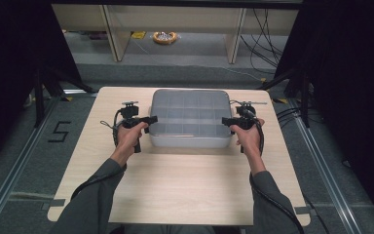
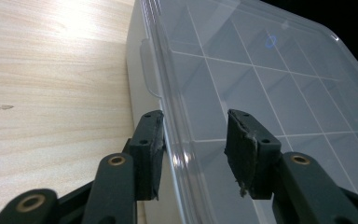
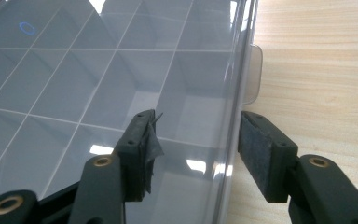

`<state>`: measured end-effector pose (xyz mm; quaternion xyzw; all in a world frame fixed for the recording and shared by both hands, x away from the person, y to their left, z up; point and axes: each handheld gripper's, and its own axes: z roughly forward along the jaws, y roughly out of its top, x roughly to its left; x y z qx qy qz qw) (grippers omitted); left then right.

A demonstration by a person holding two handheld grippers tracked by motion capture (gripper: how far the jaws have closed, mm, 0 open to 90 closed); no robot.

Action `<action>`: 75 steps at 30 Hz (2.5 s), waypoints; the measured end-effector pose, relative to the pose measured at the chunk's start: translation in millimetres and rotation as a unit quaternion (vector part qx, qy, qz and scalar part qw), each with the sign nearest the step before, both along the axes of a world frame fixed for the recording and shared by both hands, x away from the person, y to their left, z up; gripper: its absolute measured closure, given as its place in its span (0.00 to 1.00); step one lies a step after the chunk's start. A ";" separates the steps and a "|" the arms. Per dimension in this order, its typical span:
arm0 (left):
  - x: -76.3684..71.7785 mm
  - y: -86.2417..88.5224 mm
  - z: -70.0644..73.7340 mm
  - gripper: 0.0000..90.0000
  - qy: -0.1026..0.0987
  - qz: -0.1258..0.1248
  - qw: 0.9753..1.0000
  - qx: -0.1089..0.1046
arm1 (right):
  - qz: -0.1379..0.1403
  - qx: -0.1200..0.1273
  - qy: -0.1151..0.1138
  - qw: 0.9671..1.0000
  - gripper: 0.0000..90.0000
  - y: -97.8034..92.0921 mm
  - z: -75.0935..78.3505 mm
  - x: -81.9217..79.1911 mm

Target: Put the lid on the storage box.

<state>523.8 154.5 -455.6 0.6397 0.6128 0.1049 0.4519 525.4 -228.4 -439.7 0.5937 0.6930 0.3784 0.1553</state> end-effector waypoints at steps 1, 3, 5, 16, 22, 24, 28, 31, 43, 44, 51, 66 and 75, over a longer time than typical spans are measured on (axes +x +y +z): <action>-0.4 -1.1 0.2 0.62 -0.004 0.001 1.000 0.004 | 0.006 -0.008 -0.006 1.000 0.54 -0.7 0.3 -0.2; -0.7 -1.3 0.5 0.62 -0.005 0.000 1.000 0.007 | 0.004 -0.011 -0.011 1.000 0.54 0.3 -0.6 -0.5; -1.9 -2.2 0.6 0.62 -0.008 0.000 1.000 0.009 | 0.003 -0.009 -0.006 1.000 0.54 1.7 0.5 -2.8; -3.0 -3.2 1.2 0.63 -0.008 0.006 1.000 0.014 | -0.003 -0.001 -0.016 1.000 0.55 1.0 -2.5 -8.1; -4.7 1.8 3.9 0.64 -0.004 0.001 1.000 0.004 | -0.006 0.017 -0.026 0.999 0.60 -6.8 -4.6 -0.8; -5.1 3.4 4.7 0.63 -0.005 0.006 1.000 -0.001 | -0.008 0.016 -0.027 0.999 0.60 -7.1 -2.1 -1.6; -6.9 8.6 7.0 0.61 -0.007 0.011 1.000 -0.008 | 0.001 0.015 -0.036 0.999 0.59 -6.4 4.4 -4.0; -11.6 13.7 11.0 0.59 -0.013 0.008 1.000 -0.014 | -0.007 0.023 -0.031 0.999 0.57 -5.8 8.5 -9.7; -52.8 23.8 24.7 0.47 -0.043 -0.051 0.998 -0.012 | 0.028 0.043 -0.051 0.997 0.45 -12.8 16.8 -39.5; -54.9 23.9 24.5 0.46 -0.043 -0.052 0.998 -0.012 | 0.032 0.048 -0.053 0.997 0.44 -11.7 16.6 -42.8; -71.1 22.9 18.3 0.42 -0.049 -0.070 0.996 0.001 | 0.037 0.071 -0.043 0.996 0.38 -3.7 12.7 -59.2; -94.2 19.8 4.1 0.38 -0.056 -0.096 0.994 0.012 | 0.068 0.050 -0.054 0.995 0.34 -4.5 5.9 -76.0; -98.5 18.5 -2.1 0.34 -0.049 -0.107 0.993 0.014 | 0.073 0.050 -0.045 0.995 0.33 -5.9 0.2 -80.8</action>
